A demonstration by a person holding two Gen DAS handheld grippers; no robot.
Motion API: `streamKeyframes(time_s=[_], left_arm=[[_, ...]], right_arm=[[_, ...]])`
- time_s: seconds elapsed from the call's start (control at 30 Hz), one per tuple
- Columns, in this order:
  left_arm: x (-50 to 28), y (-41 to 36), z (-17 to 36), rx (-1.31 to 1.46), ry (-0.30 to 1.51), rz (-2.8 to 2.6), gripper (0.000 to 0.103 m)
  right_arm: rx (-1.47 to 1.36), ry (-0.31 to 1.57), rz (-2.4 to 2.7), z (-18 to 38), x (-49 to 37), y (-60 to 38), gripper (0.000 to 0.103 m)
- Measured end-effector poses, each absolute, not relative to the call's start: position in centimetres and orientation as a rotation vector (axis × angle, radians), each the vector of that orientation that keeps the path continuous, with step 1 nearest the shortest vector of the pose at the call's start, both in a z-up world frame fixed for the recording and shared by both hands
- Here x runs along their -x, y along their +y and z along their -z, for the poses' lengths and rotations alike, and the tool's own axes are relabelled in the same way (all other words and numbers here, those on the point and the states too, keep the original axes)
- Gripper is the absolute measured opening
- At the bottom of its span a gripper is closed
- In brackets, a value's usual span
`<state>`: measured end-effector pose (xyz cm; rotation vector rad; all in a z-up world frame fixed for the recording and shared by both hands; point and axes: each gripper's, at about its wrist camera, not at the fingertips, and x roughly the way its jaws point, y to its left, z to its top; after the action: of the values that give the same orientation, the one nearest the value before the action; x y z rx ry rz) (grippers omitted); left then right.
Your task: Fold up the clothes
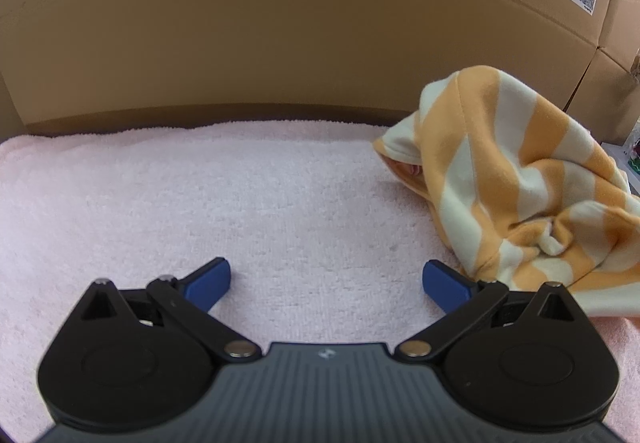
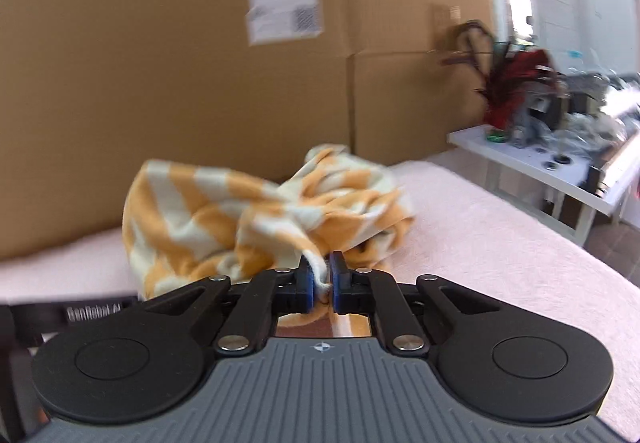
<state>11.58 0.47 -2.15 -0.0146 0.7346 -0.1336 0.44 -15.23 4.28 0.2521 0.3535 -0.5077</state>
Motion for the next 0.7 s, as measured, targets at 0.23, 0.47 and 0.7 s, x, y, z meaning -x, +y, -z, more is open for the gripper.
streamKeyframes(time_s=[0.23, 0.47, 0.7], left_arm=[[-11.2, -0.3, 2.3, -0.044, 0.716, 0.117, 0.102], [-10.8, -0.9, 2.2, -0.087, 0.672, 0.112, 0.102], [-11.5, -0.4, 2.3, -0.06, 0.704, 0.103, 0.102]], right_arm=[[-0.222, 0.195, 0.622, -6.8, 5.8, -18.3, 0.008], [-0.296, 0.272, 0.817, -5.6, 9.2, -23.6, 0.018], [-0.228, 0.265, 0.675, -4.9, 8.4, -20.5, 0.039]])
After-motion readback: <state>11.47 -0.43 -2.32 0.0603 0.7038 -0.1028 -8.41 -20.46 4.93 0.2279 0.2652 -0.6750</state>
